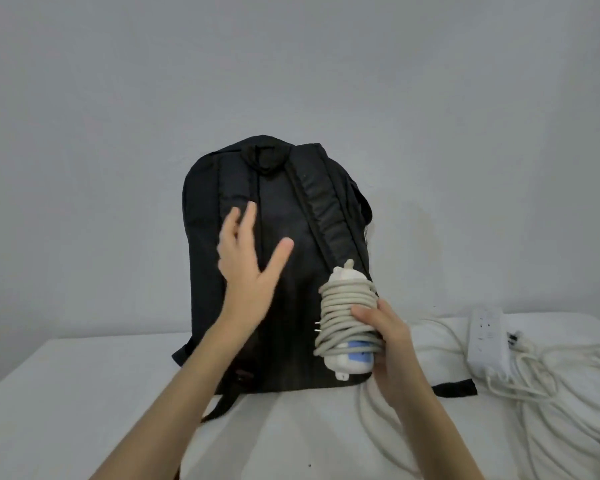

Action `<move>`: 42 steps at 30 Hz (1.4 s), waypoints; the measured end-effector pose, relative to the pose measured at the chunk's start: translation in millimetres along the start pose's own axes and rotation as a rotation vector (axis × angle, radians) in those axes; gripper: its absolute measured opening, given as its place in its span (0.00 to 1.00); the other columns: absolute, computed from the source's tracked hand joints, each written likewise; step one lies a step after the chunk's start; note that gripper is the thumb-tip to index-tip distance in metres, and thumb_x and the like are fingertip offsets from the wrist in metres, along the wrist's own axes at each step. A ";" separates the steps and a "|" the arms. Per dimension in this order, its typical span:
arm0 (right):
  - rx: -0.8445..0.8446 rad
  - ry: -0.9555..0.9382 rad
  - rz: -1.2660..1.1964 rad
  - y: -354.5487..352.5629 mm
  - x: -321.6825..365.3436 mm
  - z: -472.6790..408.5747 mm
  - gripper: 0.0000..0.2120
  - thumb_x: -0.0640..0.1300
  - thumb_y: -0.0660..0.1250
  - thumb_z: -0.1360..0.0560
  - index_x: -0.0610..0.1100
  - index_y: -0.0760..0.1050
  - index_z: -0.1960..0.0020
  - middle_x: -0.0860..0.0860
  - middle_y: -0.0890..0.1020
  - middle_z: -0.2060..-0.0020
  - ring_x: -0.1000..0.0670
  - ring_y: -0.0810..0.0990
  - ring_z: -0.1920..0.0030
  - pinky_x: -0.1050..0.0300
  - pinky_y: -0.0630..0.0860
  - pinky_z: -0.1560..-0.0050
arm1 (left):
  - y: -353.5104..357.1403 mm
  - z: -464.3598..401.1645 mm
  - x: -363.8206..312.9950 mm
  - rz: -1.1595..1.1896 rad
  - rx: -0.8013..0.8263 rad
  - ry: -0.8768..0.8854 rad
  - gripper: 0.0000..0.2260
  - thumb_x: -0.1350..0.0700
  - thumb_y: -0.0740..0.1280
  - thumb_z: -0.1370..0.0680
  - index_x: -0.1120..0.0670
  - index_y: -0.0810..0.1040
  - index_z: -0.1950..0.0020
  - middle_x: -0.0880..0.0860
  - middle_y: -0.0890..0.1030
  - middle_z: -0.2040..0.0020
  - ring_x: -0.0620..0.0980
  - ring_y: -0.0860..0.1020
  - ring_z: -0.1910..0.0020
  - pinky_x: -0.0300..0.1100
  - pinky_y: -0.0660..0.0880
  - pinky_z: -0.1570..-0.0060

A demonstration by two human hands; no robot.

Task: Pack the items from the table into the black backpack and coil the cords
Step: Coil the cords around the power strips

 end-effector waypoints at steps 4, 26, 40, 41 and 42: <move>-0.136 -0.058 -0.030 -23.7 22.3 -17.5 0.28 0.46 0.71 0.42 0.35 0.77 0.44 0.39 0.82 0.52 0.42 0.81 0.54 0.48 0.78 0.51 | -40.9 -64.7 69.7 0.215 -0.145 -0.449 0.56 0.35 0.75 0.39 0.54 0.47 0.23 0.54 0.54 0.23 0.53 0.57 0.25 0.53 0.56 0.27; -0.393 0.113 0.138 -34.8 11.5 59.8 0.14 0.44 0.69 0.29 0.41 0.76 0.44 0.44 0.82 0.56 0.47 0.81 0.61 0.57 0.76 0.65 | -113.7 61.0 34.5 0.582 0.279 -0.343 0.47 0.42 0.83 0.53 0.50 0.72 0.36 0.48 0.80 0.40 0.47 0.79 0.42 0.45 0.77 0.45; -0.443 -0.194 0.327 12.3 49.9 208.4 0.25 0.44 0.74 0.41 0.47 0.75 0.45 0.45 0.84 0.57 0.48 0.84 0.59 0.56 0.79 0.58 | -160.2 134.2 -58.6 -0.173 0.555 0.144 0.18 0.33 0.56 0.28 0.24 0.66 0.38 0.31 0.58 0.27 0.41 0.60 0.36 0.42 0.56 0.38; -0.478 -0.163 0.364 11.2 42.4 223.1 0.23 0.42 0.76 0.40 0.50 0.75 0.47 0.46 0.84 0.57 0.47 0.83 0.58 0.53 0.79 0.55 | -162.5 146.3 -57.3 -0.270 0.536 0.283 0.23 0.30 0.57 0.31 0.26 0.63 0.35 0.34 0.57 0.26 0.43 0.61 0.39 0.45 0.57 0.41; -0.502 -0.136 0.412 9.7 34.4 234.2 0.21 0.39 0.76 0.38 0.53 0.75 0.49 0.46 0.83 0.58 0.46 0.83 0.58 0.51 0.79 0.54 | -159.0 157.4 -50.3 -0.374 0.499 0.432 0.28 0.29 0.57 0.32 0.29 0.61 0.32 0.39 0.57 0.24 0.47 0.61 0.40 0.48 0.61 0.43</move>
Point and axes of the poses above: each hand's wrist, its own z-axis away from the middle knuckle, its own y-axis out of the palm, x = y × z, the point moved 5 cm from there along -z, towards the middle knuckle
